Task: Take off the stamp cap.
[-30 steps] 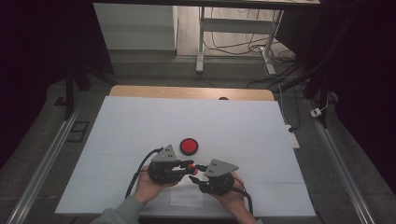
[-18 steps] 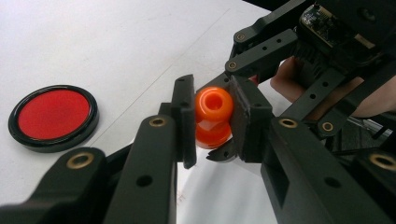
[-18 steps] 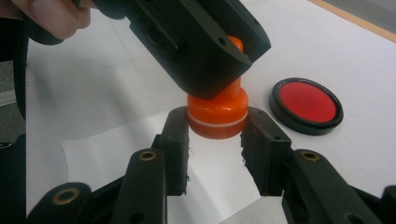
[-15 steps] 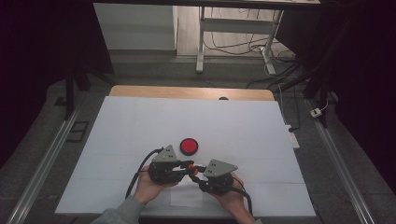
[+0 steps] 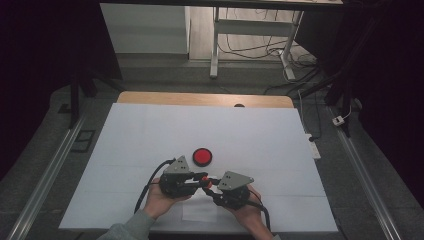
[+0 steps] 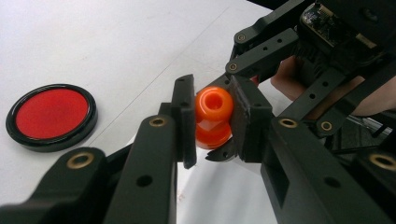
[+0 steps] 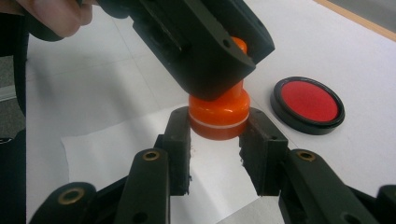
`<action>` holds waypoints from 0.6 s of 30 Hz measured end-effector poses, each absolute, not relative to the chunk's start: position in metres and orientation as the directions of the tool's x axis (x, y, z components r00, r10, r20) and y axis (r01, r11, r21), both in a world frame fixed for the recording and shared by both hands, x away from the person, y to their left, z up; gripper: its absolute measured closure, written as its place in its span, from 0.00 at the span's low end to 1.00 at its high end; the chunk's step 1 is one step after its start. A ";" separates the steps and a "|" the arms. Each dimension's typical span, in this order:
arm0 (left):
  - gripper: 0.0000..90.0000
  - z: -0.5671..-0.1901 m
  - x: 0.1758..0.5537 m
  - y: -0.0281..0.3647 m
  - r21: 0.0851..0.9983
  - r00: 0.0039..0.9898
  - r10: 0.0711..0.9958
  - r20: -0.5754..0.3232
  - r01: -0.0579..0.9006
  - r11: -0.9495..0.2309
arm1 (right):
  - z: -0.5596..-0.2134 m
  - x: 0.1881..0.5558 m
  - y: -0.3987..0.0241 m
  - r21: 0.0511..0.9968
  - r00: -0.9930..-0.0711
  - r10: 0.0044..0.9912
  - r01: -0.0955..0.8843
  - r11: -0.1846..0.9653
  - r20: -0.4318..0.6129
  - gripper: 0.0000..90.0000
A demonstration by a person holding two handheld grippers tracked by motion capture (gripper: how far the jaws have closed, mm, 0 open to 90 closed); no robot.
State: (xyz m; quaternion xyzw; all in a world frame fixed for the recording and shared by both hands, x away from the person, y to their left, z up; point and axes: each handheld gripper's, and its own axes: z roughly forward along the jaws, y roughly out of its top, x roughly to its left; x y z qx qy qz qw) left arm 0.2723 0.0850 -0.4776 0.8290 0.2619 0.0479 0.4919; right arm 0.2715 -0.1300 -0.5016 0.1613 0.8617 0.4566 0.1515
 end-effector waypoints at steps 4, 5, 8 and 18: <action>0.81 -0.478 0.273 0.085 0.840 0.858 0.480 -0.182 0.389 -0.379 | -0.501 0.271 -0.130 0.833 -0.902 0.415 0.135 0.536 -0.121 0.70; 0.81 -0.478 0.272 0.085 0.840 0.857 0.480 -0.184 0.391 -0.375 | -0.501 0.271 -0.130 0.834 -0.901 0.416 0.136 0.535 -0.120 0.71; 0.81 -0.478 0.272 0.085 0.841 0.857 0.481 -0.186 0.392 -0.374 | -0.501 0.270 -0.130 0.833 -0.900 0.418 0.131 0.538 -0.128 0.71; 0.81 -0.479 0.271 0.085 0.850 0.855 0.485 -0.181 0.384 -0.360 | -0.500 0.269 -0.130 0.830 -0.892 0.427 0.121 0.544 -0.149 0.72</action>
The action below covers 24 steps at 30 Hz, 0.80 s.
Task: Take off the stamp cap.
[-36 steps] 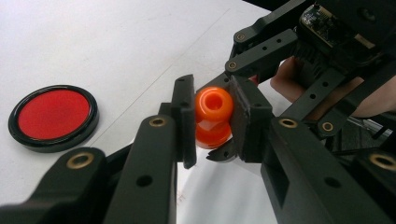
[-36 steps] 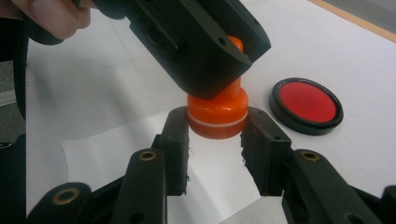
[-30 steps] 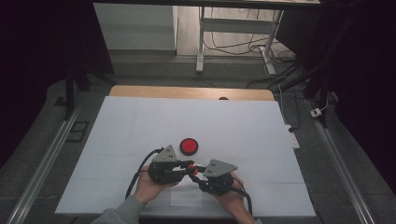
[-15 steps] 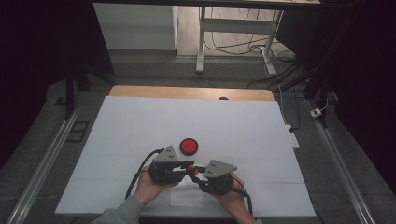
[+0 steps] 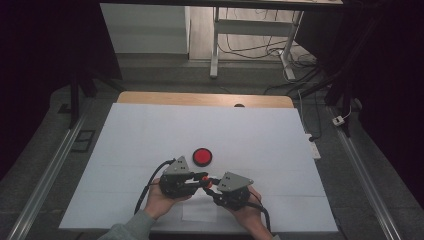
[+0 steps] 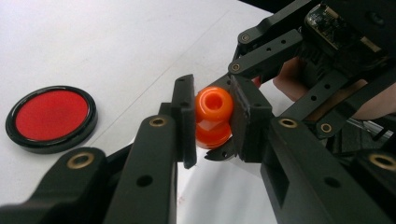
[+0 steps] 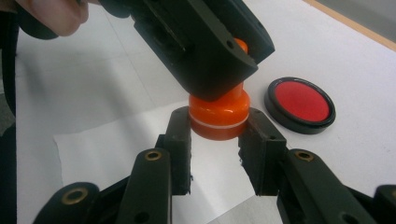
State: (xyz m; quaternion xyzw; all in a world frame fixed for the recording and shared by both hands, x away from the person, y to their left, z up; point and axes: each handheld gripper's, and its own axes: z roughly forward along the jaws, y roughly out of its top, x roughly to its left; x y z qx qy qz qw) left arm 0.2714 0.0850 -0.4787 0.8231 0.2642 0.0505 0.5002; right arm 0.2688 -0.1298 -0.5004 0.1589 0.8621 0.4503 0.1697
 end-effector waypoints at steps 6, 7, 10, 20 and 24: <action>0.81 -0.479 0.270 0.084 0.856 0.854 0.491 -0.171 0.376 -0.355 | -0.501 0.268 -0.131 0.833 -0.889 0.432 0.121 0.540 -0.151 0.72; 0.81 -0.479 0.269 0.084 0.857 0.854 0.492 -0.169 0.374 -0.354 | -0.501 0.269 -0.131 0.836 -0.890 0.430 0.117 0.536 -0.151 0.72; 0.81 -0.479 0.269 0.084 0.859 0.854 0.492 -0.170 0.373 -0.350 | -0.502 0.268 -0.131 0.842 -0.889 0.433 0.115 0.527 -0.149 0.72; 0.81 -0.479 0.269 0.085 0.864 0.853 0.493 -0.175 0.373 -0.339 | -0.502 0.268 -0.132 0.844 -0.887 0.437 0.118 0.524 -0.147 0.72; 0.81 -0.480 0.269 0.085 0.865 0.852 0.493 -0.175 0.373 -0.337 | -0.503 0.268 -0.132 0.849 -0.891 0.433 0.118 0.514 -0.139 0.72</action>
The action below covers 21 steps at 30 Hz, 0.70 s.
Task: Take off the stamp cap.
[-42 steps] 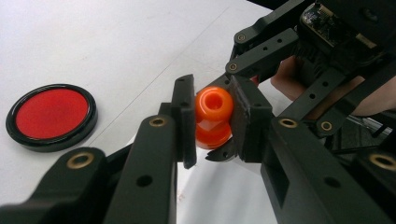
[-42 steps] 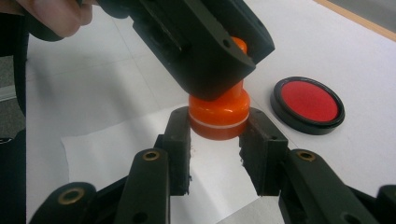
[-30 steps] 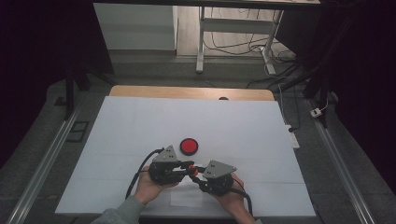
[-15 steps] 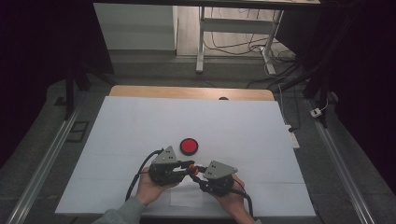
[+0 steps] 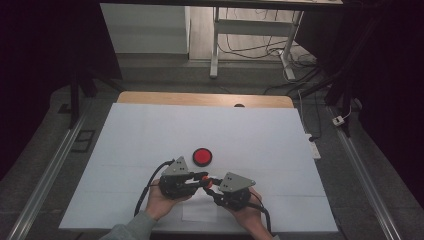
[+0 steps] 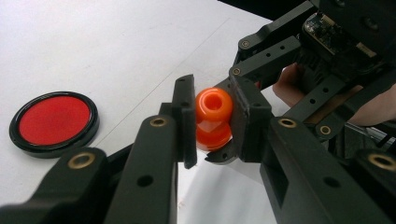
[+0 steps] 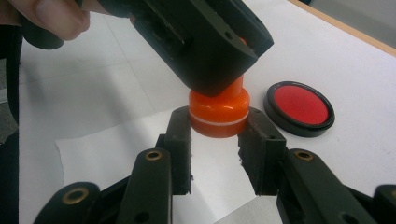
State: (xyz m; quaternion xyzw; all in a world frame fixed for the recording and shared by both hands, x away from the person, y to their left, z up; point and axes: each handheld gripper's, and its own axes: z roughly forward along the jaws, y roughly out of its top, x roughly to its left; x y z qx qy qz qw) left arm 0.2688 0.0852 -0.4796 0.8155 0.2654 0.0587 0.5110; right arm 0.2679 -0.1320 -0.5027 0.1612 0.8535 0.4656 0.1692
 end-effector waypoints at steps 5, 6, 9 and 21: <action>0.81 -0.480 0.270 0.087 0.859 0.854 0.485 -0.188 0.382 -0.340 | -0.503 0.267 -0.132 0.846 -0.890 0.431 0.111 0.521 -0.149 0.72; 0.82 -0.480 0.271 0.087 0.858 0.854 0.483 -0.193 0.386 -0.340 | -0.503 0.267 -0.131 0.847 -0.890 0.432 0.112 0.519 -0.147 0.72; 0.81 -0.480 0.271 0.088 0.859 0.854 0.481 -0.197 0.386 -0.335 | -0.503 0.267 -0.131 0.850 -0.890 0.432 0.112 0.515 -0.144 0.72; 0.80 -0.482 0.270 0.084 0.870 0.852 0.488 -0.187 0.374 -0.320 | -0.503 0.267 -0.132 0.851 -0.882 0.452 0.131 0.509 -0.135 0.72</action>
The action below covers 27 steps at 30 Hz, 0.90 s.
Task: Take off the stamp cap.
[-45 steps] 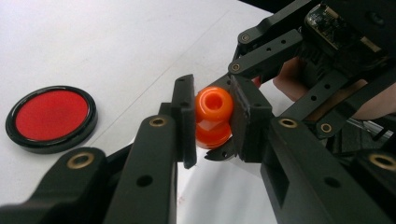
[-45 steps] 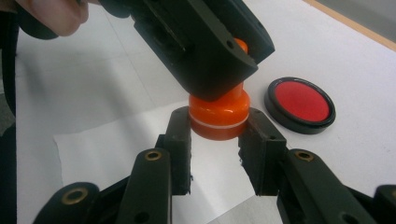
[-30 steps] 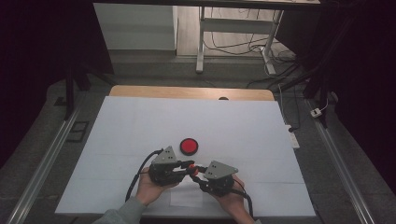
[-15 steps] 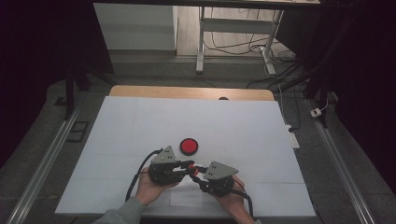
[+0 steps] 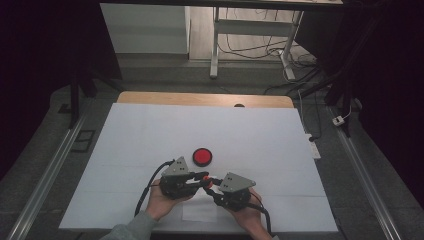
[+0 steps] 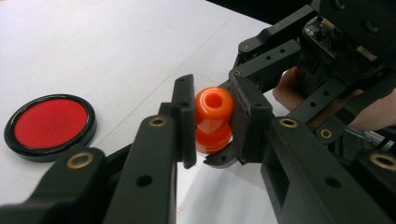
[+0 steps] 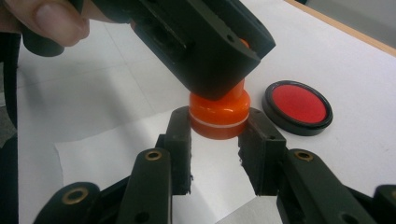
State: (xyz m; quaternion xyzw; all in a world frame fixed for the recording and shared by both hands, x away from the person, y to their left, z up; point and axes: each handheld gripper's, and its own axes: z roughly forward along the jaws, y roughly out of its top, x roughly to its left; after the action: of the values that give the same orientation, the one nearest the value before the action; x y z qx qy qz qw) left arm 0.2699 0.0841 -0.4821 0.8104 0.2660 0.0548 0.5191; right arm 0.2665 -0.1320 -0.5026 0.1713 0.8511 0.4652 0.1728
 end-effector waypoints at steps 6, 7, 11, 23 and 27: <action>0.80 -0.483 0.270 0.083 0.870 0.851 0.489 -0.192 0.378 -0.316 | -0.503 0.267 -0.132 0.851 -0.881 0.453 0.130 0.508 -0.135 0.72; 0.80 -0.483 0.271 0.083 0.870 0.851 0.489 -0.193 0.379 -0.316 | -0.503 0.267 -0.132 0.851 -0.881 0.453 0.132 0.508 -0.134 0.72; 0.79 -0.485 0.272 0.081 0.865 0.852 0.482 -0.204 0.387 -0.318 | -0.504 0.267 -0.132 0.849 -0.882 0.453 0.138 0.510 -0.129 0.72; 0.81 -0.485 0.269 0.081 0.873 0.851 0.497 -0.167 0.363 -0.327 | -0.505 0.267 -0.132 0.850 -0.882 0.455 0.142 0.508 -0.124 0.72; 0.82 -0.485 0.267 0.080 0.880 0.850 0.505 -0.150 0.348 -0.325 | -0.504 0.267 -0.133 0.854 -0.883 0.451 0.132 0.504 -0.130 0.72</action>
State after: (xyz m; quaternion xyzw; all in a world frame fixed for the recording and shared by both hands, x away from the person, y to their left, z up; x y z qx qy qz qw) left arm 0.2669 0.0799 -0.4846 0.8103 0.2631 0.0758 0.5181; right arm 0.2673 -0.1335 -0.5041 0.1714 0.8502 0.4676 0.1705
